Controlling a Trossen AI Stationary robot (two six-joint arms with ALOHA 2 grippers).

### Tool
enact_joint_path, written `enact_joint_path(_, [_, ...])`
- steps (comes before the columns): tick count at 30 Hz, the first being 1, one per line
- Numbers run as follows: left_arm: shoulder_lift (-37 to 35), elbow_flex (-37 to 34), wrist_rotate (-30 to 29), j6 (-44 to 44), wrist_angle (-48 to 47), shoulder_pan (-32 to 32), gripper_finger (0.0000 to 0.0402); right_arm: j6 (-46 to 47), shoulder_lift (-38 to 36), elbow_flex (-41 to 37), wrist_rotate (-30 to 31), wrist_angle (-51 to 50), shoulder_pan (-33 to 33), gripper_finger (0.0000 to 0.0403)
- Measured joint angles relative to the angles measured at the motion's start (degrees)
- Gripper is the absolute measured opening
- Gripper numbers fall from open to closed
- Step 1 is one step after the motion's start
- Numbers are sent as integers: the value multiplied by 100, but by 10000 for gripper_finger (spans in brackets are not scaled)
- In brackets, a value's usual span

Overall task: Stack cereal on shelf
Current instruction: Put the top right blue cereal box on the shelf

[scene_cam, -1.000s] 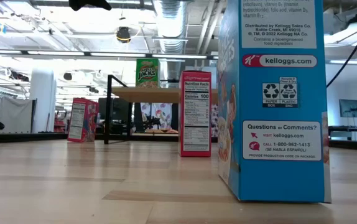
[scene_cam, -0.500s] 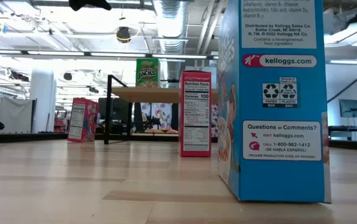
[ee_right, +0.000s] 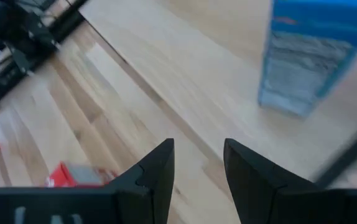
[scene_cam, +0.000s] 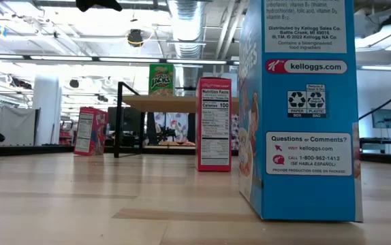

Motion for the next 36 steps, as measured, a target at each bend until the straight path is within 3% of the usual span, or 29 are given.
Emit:
enact_joint_path(4, [0, 0, 0, 2, 2, 0, 176, -2, 363, 4, 2, 542, 0, 164])
enact_joint_path(11, [0, 0, -1, 4, 2, 1, 176, 0, 670, 4, 24, 596, -129, 164])
enact_joint_path(36, [0, 0, -2, 68, 2, 0, 176, -64, 638, 9, 63, 578, -924, 164])
